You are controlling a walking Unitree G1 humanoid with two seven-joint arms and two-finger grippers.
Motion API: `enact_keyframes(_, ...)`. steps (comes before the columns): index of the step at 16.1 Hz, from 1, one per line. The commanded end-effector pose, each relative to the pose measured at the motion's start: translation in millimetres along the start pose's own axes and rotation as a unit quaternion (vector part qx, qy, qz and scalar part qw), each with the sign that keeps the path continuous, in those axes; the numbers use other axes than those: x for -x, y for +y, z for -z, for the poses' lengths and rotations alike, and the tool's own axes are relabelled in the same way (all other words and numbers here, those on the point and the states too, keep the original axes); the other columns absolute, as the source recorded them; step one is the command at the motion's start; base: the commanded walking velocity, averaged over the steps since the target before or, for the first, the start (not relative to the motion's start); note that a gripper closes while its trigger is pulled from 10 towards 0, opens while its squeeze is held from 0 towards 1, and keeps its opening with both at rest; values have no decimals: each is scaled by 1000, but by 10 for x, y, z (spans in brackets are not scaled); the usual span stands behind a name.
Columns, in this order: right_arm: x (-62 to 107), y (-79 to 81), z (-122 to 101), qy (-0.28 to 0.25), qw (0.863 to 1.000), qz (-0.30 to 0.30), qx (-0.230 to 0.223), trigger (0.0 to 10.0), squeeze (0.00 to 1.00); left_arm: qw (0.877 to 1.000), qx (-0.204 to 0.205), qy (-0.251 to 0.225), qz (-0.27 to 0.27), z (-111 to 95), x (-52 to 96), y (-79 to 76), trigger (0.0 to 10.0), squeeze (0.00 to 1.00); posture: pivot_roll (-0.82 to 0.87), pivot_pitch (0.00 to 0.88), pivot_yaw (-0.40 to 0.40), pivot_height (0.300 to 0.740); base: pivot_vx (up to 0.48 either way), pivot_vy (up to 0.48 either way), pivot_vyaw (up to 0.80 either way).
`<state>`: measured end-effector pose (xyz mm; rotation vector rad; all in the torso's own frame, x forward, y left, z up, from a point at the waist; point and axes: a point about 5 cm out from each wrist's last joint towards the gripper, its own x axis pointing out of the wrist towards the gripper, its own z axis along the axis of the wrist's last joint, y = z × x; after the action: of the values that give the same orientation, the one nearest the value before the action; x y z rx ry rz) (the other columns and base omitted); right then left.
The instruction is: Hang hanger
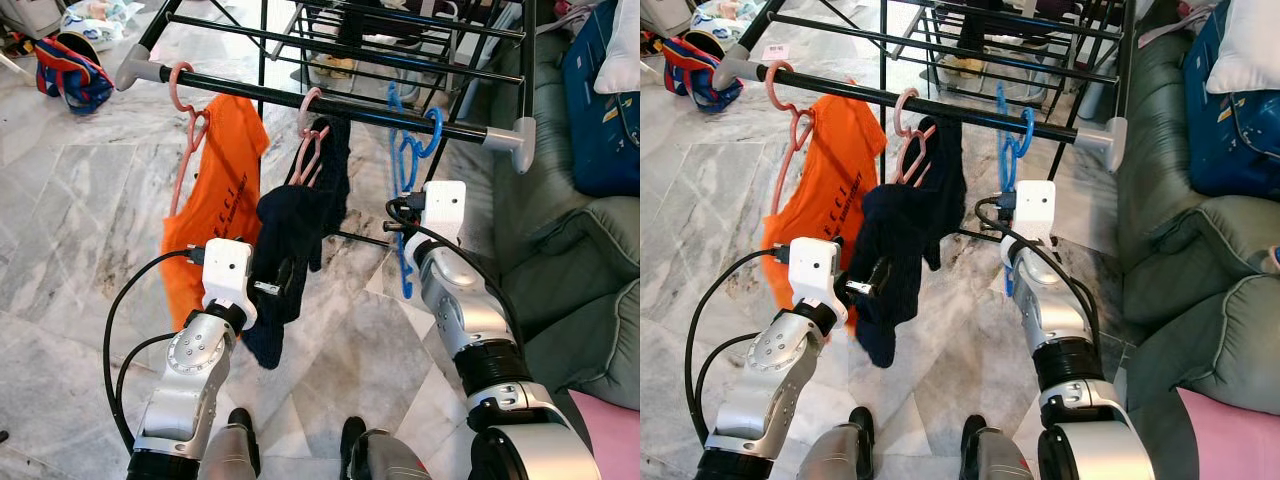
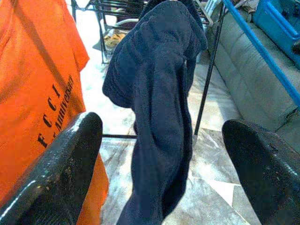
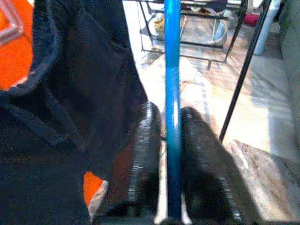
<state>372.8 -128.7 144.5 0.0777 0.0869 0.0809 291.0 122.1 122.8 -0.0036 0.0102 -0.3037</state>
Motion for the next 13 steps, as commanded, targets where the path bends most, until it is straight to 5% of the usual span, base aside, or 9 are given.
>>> enact_keyframes(1, 36, -88, 1, -16, 1000, 14, -9, 10000, 1000, 1000, 1, 9, 0, 45, 22, -14, 10000, 0, 136, 260, -42, 740, 0, 0, 0)
enact_keyframes(9, 388, -211, -116, -119, 993, 23, 13, 10000, 1000, 1000, 4, 9, -7, 59, 8, -4, 10000, 0, 129, 249, -47, 740, 0, 0, 0)
enact_keyframes(13, 619, -122, -176, -170, 984, 13, 42, 10000, 1000, 1000, -8, -8, -17, 19, 13, 15, 10000, 0, 118, 247, -43, 740, 0, 0, 0)
